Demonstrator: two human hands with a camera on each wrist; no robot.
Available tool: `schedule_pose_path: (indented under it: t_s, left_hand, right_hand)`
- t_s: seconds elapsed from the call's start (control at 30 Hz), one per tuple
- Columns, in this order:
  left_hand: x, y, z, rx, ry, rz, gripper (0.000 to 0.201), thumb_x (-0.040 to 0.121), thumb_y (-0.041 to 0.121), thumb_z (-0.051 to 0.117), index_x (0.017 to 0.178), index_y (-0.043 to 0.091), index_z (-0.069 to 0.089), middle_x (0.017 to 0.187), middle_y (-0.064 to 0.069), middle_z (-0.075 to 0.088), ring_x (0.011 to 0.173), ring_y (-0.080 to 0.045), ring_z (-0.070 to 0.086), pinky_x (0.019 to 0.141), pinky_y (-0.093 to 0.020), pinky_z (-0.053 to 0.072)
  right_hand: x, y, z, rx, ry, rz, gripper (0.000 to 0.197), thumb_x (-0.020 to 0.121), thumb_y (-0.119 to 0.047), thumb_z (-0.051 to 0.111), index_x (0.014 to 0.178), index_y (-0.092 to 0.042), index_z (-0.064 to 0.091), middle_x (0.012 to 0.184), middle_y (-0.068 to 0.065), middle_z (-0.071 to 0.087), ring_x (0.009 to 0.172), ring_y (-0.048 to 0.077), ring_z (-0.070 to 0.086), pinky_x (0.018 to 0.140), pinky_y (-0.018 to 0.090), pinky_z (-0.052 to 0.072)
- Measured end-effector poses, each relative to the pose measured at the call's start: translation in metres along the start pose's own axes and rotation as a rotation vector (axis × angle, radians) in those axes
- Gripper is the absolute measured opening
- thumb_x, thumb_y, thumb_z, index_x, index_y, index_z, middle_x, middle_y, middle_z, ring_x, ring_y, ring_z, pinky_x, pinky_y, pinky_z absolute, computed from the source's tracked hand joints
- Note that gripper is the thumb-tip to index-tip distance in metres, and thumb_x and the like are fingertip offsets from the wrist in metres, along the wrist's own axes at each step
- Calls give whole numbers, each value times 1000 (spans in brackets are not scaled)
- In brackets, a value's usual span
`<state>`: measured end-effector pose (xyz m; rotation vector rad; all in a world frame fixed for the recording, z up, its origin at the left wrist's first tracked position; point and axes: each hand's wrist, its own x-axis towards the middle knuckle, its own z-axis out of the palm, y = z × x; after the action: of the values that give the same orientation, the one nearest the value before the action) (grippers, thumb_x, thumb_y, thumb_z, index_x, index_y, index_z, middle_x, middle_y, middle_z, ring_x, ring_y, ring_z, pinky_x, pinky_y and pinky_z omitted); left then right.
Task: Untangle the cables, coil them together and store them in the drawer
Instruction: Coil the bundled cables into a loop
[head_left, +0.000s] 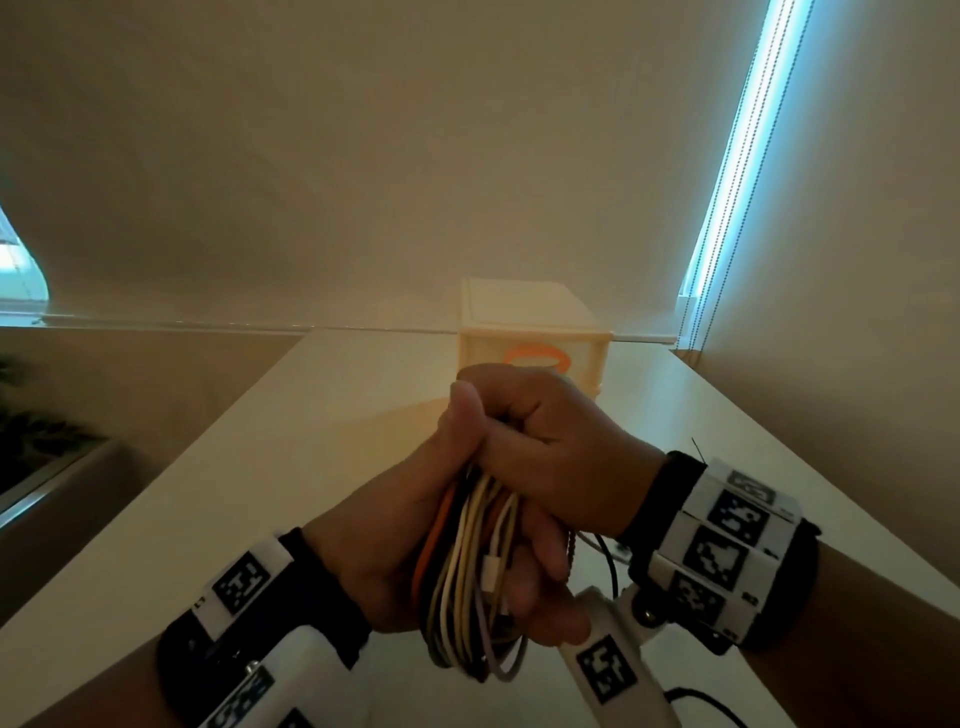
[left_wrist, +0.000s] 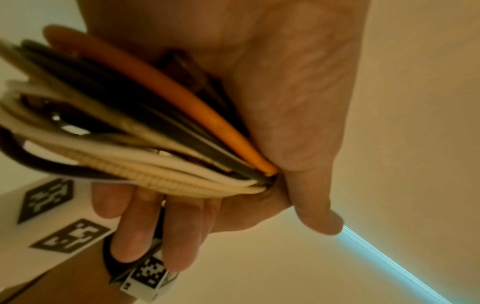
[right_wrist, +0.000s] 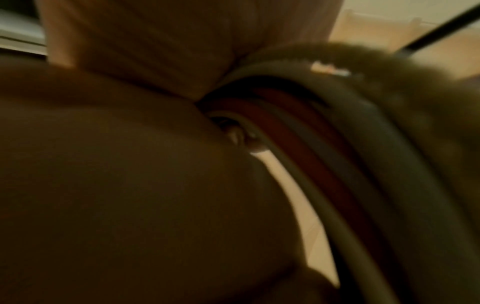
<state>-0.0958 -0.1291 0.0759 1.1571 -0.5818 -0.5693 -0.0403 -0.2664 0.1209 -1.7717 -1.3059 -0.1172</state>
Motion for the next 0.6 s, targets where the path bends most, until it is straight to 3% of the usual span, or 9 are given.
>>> schedule_pose_path:
  t_s: [0.03,0.1,0.17,0.27,0.33,0.43,0.53,0.6]
  left_hand:
    - [0,0,0,20,-3,-1,90,70,88,56,87,1,74,68,-7,70,79,-30,66,82,-42,50]
    - [-1,-1,-1,60,-22,9,80,73,84,58,92,9,77,73,-2,73,84,-29,64,80,-39,52]
    - [-2,0,1,83,-50,42,59,82,68,66,96,12,77,77,1,74,86,-28,64,82,-39,52]
    - [3,8,6,52,-26,36,21,85,27,71,86,6,72,66,-1,67,75,-27,66,76,-36,50]
    - [7,8,9,-2,21,49,14,81,14,61,79,0,62,58,-5,57,63,-25,60,70,-36,43]
    - [11,7,9,-123,68,47,12,83,13,55,79,2,53,57,-5,49,57,-22,53,67,-37,37]
    - [13,8,11,-93,134,11,18,84,19,61,79,2,61,58,-6,52,62,-25,58,70,-35,45]
    - [12,11,14,-35,146,-2,21,83,24,70,80,3,67,63,-9,56,72,-31,65,76,-37,50]
  right_hand:
    - [1,-1,0,-33,-18,-23,25,94,-28,51,71,-34,57,68,-16,55,63,7,57,60,25,45]
    - [2,-3,-3,-99,-47,-76,31,96,-23,53,67,-15,54,67,-11,48,60,10,50,58,24,42]
    - [4,-7,-7,-132,-61,-102,34,98,-16,55,65,-8,51,67,-7,46,60,12,49,57,24,42]
    - [4,-11,-15,-78,-41,-91,22,94,-18,58,72,-13,60,79,0,56,72,15,58,66,30,49]
    - [3,-9,-16,40,4,0,17,93,-24,58,81,-15,65,85,-1,60,79,12,61,73,28,50]
    - [-1,-1,-12,139,41,122,33,96,-30,52,79,-4,63,74,0,57,72,12,56,71,29,46]
    - [-1,5,-13,103,59,121,35,94,-26,49,71,-2,57,68,12,53,65,24,51,64,42,45]
    - [1,3,-19,99,25,93,34,93,-23,50,72,2,55,69,21,53,65,34,52,61,44,46]
